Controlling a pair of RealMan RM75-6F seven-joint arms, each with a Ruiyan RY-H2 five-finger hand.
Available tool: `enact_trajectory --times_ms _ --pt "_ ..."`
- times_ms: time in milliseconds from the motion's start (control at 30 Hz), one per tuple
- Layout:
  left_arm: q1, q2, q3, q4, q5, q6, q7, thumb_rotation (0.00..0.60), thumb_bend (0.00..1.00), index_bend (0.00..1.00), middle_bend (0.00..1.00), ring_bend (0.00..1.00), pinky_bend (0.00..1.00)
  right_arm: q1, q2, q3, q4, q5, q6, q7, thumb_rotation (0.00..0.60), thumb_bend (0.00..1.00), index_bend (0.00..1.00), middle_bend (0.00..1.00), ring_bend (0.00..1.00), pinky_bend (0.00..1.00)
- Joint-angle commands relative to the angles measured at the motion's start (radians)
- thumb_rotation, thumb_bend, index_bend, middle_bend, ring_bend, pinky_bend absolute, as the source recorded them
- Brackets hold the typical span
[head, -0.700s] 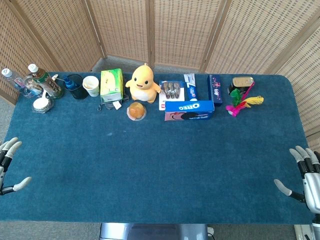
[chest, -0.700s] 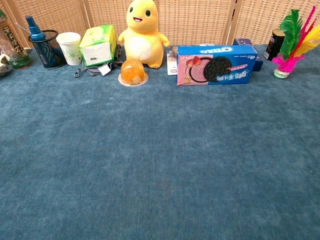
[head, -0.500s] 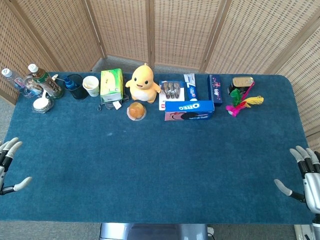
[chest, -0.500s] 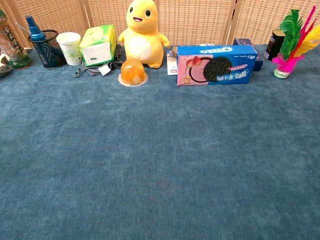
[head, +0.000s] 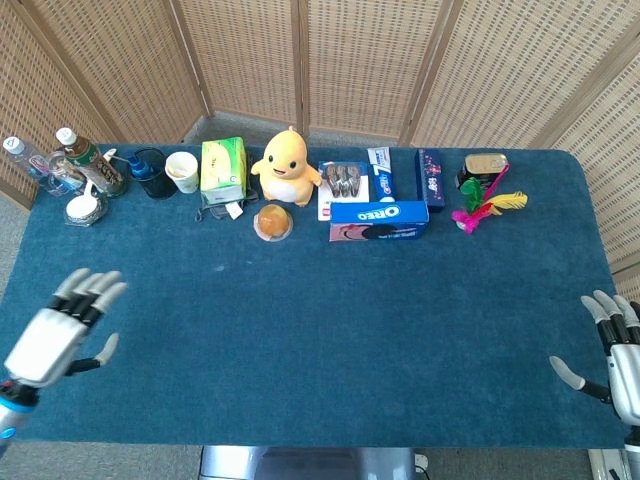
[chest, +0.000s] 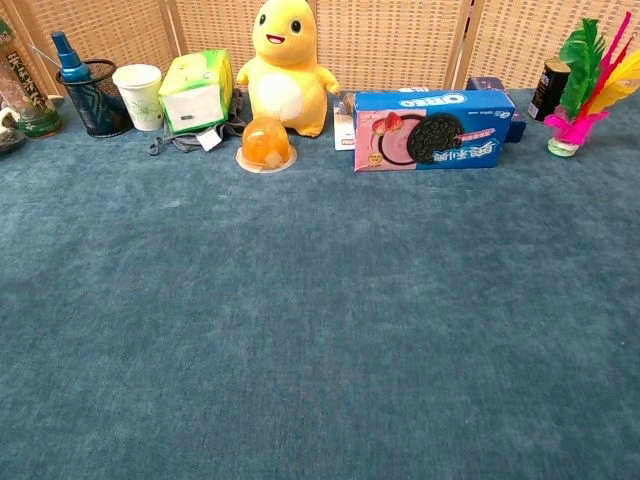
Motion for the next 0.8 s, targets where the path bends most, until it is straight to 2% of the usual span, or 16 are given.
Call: enact_trajectory --times_ms 33,400,567,800 --pt "-0.099 -0.044 0.011 -0.026 0.117 -0.092 0.072 0.6 1.0 0.0 0.0 0.0 0.0 -0.001 0.0 0.002 0.0 0.003 0.002 -0.001 0.004 0.0 0.08 0.0 0.0 0.0" --pt "-0.263 -0.144 0.058 -0.199 0.305 -0.354 0.314 0.6 1.0 0.0 0.0 0.0 0.0 0.0 0.001 0.007 0.009 0.019 -0.006 0.008 0.003 0.0 0.08 0.0 0.0 0.0" --pt "-0.297 -0.16 0.064 -0.228 0.346 -0.361 0.342 0.6 1.0 0.0 0.0 0.0 0.0 0.0 0.002 0.008 0.012 0.023 -0.007 0.014 0.003 0.0 0.08 0.0 0.0 0.0" --pt "-0.323 -0.171 0.072 -0.214 0.382 -0.31 0.331 0.6 1.0 0.0 0.0 0.0 0.0 -0.003 0.004 0.008 0.015 0.025 -0.006 0.019 0.001 0.0 0.08 0.0 0.0 0.0"
